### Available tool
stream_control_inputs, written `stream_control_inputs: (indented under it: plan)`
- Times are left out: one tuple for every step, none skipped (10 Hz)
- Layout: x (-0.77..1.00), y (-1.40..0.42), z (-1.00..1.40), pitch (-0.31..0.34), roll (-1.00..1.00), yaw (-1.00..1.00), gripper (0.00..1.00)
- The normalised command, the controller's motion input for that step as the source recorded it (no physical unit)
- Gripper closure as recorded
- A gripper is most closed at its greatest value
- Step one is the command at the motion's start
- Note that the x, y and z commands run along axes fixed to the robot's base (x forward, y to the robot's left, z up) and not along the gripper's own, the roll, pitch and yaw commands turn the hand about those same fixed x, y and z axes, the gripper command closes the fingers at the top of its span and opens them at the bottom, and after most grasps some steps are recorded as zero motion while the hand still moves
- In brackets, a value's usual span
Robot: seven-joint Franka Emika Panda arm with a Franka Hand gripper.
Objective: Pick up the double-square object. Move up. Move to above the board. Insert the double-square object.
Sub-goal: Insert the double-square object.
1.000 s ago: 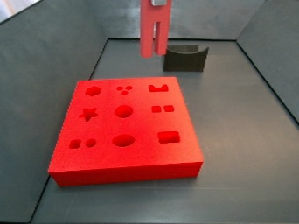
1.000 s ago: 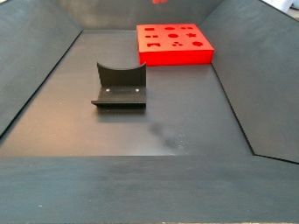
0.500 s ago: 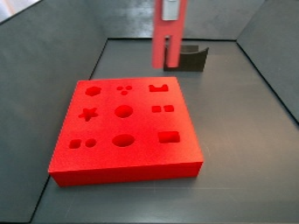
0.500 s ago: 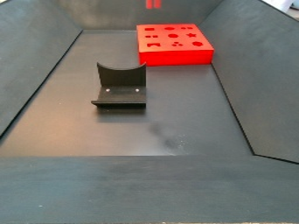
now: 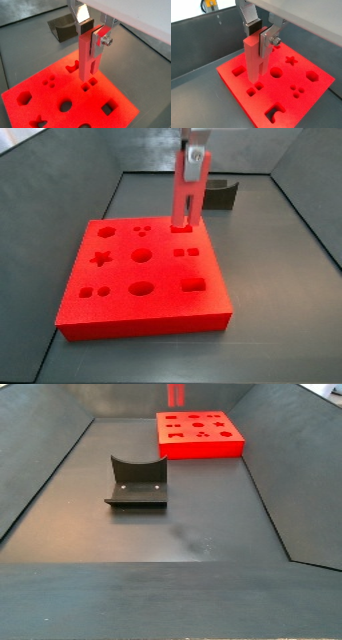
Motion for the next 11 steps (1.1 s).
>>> stream_control_inputs:
  plan:
    - [-0.01,0.00,-0.67,0.099,0.05,-0.22,1.00]
    - [0.07,0.00,-0.37,0.007,0.00,-0.16,1.00]
    - [0.29,-0.03,-0.41,0.000,0.01,-0.17,1.00]
    - [0.47,0.00,-0.35,0.000,0.00,-0.15,1.00]
    - [0.00,0.00,-0.08,0.000,0.00,0.00,1.00]
    - [0.00,0.00,-0.17,0.014,0.00,0.00,1.00]
    - [-0.05,0.00,-0.07,0.031,0.00,0.00,1.00]
    - [-0.22,0.00,-0.12,0.084,0.01,0.00,1.00]
    - [-0.12,0.00,-0.20,0.024,0.00,0.00,1.00]
    - [0.01,-0.10,-0.37,-0.047,0.00,0.00,1.00]
    - [0.16,-0.12,-0.43,-0.103,-0.02,0.00,1.00]
